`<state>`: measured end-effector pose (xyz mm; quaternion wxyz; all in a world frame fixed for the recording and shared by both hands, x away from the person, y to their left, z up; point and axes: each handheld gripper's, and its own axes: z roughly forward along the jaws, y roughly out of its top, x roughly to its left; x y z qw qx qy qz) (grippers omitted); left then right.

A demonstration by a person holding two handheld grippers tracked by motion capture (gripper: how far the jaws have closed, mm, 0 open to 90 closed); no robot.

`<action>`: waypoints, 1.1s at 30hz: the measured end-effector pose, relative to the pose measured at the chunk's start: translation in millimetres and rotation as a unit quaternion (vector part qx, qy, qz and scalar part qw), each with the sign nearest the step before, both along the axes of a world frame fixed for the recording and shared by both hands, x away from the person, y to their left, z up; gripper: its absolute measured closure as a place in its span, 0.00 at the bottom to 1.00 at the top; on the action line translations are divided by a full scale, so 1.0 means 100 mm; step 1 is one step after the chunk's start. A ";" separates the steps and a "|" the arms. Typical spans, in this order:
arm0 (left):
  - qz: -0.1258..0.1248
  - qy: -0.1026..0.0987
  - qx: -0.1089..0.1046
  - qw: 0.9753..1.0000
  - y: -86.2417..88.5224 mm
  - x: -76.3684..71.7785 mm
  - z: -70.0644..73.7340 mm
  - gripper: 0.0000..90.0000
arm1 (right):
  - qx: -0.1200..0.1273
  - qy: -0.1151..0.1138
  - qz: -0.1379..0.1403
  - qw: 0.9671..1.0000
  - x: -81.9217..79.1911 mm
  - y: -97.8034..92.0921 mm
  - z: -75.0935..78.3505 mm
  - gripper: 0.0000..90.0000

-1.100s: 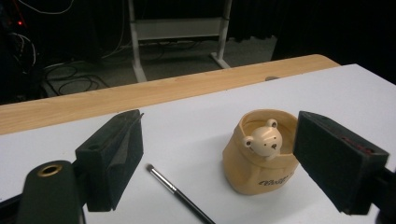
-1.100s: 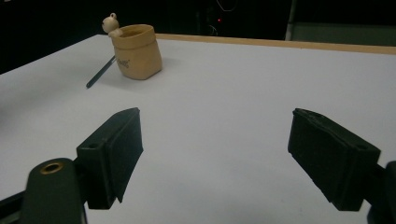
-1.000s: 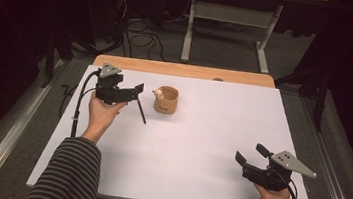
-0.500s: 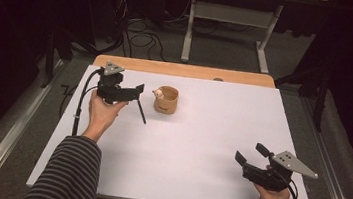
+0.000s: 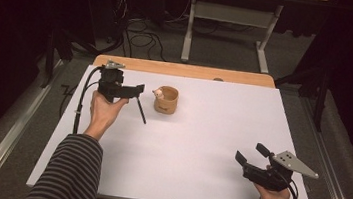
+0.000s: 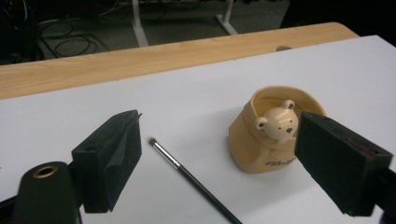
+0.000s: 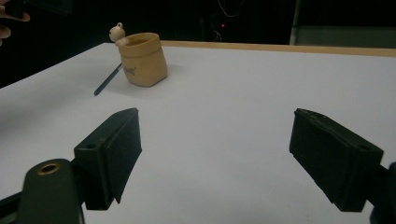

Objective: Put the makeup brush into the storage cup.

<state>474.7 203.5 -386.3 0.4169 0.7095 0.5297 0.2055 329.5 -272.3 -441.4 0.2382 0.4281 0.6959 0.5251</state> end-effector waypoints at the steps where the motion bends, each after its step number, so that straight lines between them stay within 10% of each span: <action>1: 0.000 0.005 0.003 1.000 0.00 0.01 0.00 0.18 | -0.001 0.001 0.000 1.000 0.00 0.00 0.00 0.20; 33: 0.016 0.113 0.065 0.991 -0.13 0.18 -0.02 0.27 | -0.005 0.011 0.004 1.000 0.01 0.01 -0.01 0.21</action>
